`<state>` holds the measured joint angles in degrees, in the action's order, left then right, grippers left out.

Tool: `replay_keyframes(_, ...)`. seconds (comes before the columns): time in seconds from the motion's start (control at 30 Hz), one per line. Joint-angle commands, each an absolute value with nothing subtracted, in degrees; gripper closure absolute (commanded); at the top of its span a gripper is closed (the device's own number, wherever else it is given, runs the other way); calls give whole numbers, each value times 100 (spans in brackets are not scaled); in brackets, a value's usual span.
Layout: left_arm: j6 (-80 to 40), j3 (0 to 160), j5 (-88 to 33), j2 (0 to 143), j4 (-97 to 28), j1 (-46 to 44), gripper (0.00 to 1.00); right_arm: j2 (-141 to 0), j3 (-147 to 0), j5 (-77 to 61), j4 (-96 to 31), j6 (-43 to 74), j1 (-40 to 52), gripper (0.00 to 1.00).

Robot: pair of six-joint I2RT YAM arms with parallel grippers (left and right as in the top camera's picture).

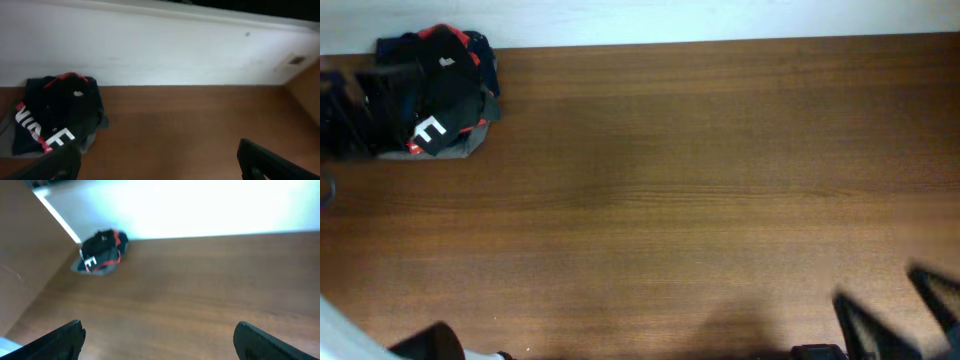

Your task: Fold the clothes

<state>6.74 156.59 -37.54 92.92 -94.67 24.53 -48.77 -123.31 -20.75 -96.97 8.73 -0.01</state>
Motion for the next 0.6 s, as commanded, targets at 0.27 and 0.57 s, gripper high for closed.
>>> replay_keyframes(0.27,1743,14523,-5234,8156,-9666,2451,1,-3037,-11815,-1081,-9732,1354,-8,1)
replay_keyframes(0.57,1590,10033,-5968,6608,-7168,2453,1,-2799,-11692,-642,-9706,1404,-5,1)
